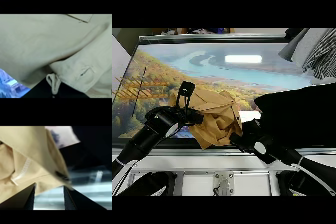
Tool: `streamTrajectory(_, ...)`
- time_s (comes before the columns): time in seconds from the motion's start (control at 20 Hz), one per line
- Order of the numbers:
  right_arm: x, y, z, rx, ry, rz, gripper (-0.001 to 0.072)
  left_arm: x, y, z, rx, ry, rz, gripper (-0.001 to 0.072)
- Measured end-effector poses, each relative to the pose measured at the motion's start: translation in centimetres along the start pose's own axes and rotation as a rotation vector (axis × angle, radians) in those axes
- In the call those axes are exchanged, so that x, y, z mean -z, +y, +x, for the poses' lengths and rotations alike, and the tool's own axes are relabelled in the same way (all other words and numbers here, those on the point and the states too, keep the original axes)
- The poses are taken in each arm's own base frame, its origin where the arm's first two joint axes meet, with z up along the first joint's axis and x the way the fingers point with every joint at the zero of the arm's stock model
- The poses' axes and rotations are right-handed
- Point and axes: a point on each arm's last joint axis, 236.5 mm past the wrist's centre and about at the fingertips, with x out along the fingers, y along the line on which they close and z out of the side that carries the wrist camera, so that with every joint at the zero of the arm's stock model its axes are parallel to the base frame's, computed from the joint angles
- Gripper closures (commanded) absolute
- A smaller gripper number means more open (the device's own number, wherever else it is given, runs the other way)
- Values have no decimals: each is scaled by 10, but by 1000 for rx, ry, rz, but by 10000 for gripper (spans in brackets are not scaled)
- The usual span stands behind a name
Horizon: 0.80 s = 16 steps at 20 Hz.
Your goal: Fold the clothes and pants, and hang the long-sleeved shirts on hangers.
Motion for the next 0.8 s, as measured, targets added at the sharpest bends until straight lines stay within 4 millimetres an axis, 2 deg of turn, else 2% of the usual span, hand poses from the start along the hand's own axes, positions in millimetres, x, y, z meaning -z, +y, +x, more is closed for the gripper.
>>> streamTrajectory(0.25,2,15,18,-69,-37,70,348,1,0,0,1,2,-2,693)
streamTrajectory(0.3,0,18,19,-85,-45,82,388,1,0,0,0,5,-2,693)
streamTrajectory(0.35,-2,21,20,-98,-52,85,572,1,0,0,0,5,-2,693)
streamTrajectory(0.4,-3,23,21,-108,-59,89,695,1,0,0,-1,6,-2,693)
streamTrajectory(0.55,-13,26,18,-119,-88,59,696,-1,1,-4,-4,9,0,693)
streamTrajectory(0.6,-20,26,13,-118,-102,38,697,-4,2,-8,-6,6,8,693)
streamTrajectory(0.7,-44,35,-13,-121,-144,-52,698,-18,4,-27,-7,-17,30,693)
streamTrajectory(0.8,-77,54,-63,-121,-200,-181,698,-39,4,-60,18,-74,20,693)
